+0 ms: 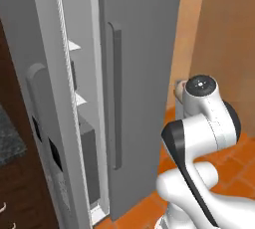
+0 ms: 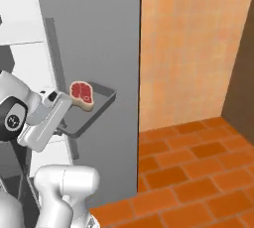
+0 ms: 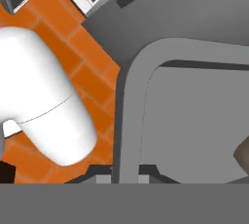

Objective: Take the meat container that has the steak and place it on the second highest rack of the freezer. Then take the vegetable container that has the garlic and broccoli and place it on the highest rack of the freezer.

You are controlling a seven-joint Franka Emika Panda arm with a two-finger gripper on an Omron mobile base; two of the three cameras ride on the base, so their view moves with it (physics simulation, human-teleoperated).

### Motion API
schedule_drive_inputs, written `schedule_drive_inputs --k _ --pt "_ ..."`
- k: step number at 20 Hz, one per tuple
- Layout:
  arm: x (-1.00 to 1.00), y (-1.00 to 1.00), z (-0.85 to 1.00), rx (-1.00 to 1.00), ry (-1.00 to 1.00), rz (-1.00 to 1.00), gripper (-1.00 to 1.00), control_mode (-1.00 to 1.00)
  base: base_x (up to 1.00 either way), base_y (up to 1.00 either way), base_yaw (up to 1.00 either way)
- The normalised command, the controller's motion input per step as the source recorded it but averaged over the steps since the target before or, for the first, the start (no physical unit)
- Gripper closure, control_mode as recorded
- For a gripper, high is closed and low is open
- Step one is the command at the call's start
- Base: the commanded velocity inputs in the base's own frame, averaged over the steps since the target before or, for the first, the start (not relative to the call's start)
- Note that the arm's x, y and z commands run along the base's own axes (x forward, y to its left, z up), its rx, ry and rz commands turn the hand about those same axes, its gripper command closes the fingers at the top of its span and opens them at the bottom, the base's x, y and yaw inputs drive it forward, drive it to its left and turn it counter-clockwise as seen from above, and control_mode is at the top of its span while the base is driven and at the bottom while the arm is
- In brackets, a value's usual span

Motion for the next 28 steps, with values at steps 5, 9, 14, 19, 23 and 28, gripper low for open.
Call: schedule_drive_inputs --k 5,9,14,19,23,28 --pt "0.0 0.0 0.0 0.0 0.0 0.0 1.0 1.0 0.31 -0.15 0.68" --pt "0.0 0.0 0.0 0.0 0.0 0.0 1.0 1.0 0.18 -0.04 0.68" --pt "0.0 0.0 0.0 0.0 0.0 0.0 1.0 1.0 0.36 -0.21 0.58" --pt "0.0 0.0 0.0 0.0 0.0 0.0 1.0 1.0 0.54 -0.13 0.51" --pt "0.0 0.0 0.0 0.0 0.0 0.0 1.0 1.0 0.45 -0.21 0.37" --pt "0.59 -0.38 -0.03 0.09 0.0 0.04 1.0 -1.0 0.0 0.0 0.0"
